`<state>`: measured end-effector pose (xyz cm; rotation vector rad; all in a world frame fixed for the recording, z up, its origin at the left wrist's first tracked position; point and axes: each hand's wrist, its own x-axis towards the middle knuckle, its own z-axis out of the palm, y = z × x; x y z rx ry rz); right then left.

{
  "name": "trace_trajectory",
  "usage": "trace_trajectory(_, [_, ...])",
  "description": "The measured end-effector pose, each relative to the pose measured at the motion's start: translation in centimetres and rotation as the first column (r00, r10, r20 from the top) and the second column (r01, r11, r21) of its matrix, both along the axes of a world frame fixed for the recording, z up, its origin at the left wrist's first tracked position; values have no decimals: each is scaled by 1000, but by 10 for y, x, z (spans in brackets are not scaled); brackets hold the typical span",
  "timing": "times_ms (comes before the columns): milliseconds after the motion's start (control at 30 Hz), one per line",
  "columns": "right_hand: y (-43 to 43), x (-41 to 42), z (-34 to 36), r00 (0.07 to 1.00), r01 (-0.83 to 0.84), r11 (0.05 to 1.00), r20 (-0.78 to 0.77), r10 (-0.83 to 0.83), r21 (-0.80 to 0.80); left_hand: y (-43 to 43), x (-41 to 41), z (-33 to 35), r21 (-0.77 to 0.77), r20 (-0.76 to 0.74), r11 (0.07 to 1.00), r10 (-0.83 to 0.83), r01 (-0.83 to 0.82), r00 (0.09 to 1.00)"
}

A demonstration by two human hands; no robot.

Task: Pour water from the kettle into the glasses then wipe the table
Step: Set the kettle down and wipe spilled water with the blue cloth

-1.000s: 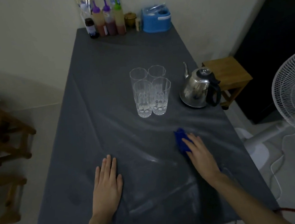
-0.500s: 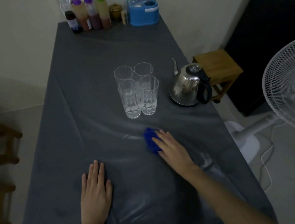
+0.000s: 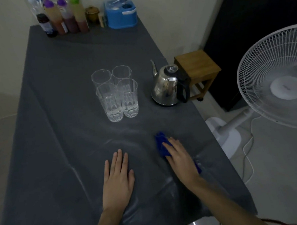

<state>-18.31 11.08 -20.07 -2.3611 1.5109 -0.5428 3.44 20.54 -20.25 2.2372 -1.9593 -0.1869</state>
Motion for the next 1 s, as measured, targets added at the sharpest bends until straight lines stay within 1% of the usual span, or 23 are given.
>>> trace_trajectory(133, [31,38,0,969,-248,967,-36,246,-62,0,0,0,15,14,1000,-8,7,1000])
trace_trajectory(200, [40,36,1,953,-301,951,-57,297,-73,0,0,0,21,24,1000,-8,7,1000])
trace_trajectory(300, [35,5,-1,970,-239,967,-69,233,-94,0,0,1,24,24,1000,0,0,1000])
trace_trajectory(433, [29,-56,-2,997,1,996,-79,-7,-86,0,0,1,24,25,1000,1,-1,1000])
trace_trajectory(533, [33,-91,6,979,168,985,-112,-170,-22,0,0,3,32,33,999,-4,3,999])
trace_trajectory(633, [35,-103,12,955,258,965,-158,-249,38,1,-1,8,48,59,999,-3,0,998])
trace_trajectory(733, [35,-100,21,951,273,959,-173,-256,80,0,1,12,100,53,995,-6,1,999])
trace_trajectory(833, [33,-90,40,951,247,969,-200,-237,25,0,5,25,190,27,981,-57,50,998])
trace_trajectory(900, [29,-72,60,963,185,983,-201,-179,11,-4,10,39,235,31,970,-72,63,997])
trace_trajectory(967, [22,-49,81,977,108,993,-188,-98,42,-8,17,56,242,23,969,-54,47,998])
trace_trajectory(1000, [15,-37,94,983,68,997,-176,-60,42,-13,20,70,196,-1,979,-48,48,999])
